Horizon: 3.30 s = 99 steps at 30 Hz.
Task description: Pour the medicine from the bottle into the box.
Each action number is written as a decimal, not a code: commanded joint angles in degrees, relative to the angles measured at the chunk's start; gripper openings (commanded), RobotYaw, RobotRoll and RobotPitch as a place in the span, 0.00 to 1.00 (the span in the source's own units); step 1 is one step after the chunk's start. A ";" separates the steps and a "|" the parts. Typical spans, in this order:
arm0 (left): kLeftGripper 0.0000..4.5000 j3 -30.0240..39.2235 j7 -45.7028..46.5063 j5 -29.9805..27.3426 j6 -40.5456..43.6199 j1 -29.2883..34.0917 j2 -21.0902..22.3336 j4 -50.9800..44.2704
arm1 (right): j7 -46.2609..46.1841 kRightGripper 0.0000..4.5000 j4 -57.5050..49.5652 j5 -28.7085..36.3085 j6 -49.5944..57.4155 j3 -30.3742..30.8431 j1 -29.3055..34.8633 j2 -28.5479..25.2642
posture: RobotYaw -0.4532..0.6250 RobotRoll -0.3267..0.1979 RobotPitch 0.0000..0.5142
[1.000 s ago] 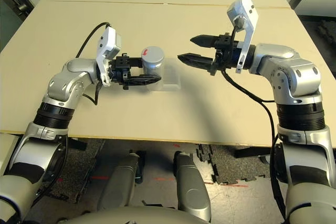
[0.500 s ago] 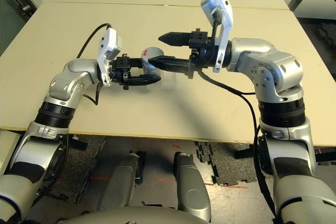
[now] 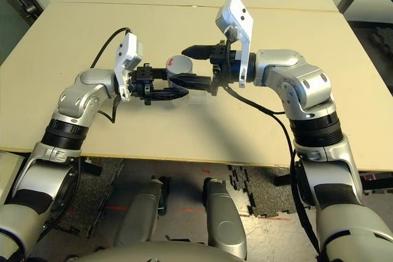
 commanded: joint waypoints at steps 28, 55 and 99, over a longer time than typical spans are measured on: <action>0.54 5.38 8.85 2.73 -6.50 -5.82 -2.44 11.12 | -19.84 0.57 21.45 -8.04 -7.38 -10.55 -9.58 5.57 | 0.50 0.62 0.41; 0.54 15.91 47.11 14.88 -34.44 -15.22 -6.38 53.18 | -45.38 0.57 35.05 -20.71 -21.00 -15.95 3.97 12.05 | 0.50 0.62 0.38; 0.54 10.07 45.54 25.42 -37.64 -27.12 -3.94 59.73 | -21.50 1.00 -2.46 -12.68 5.08 -9.87 19.62 -5.04 | 0.47 0.62 0.39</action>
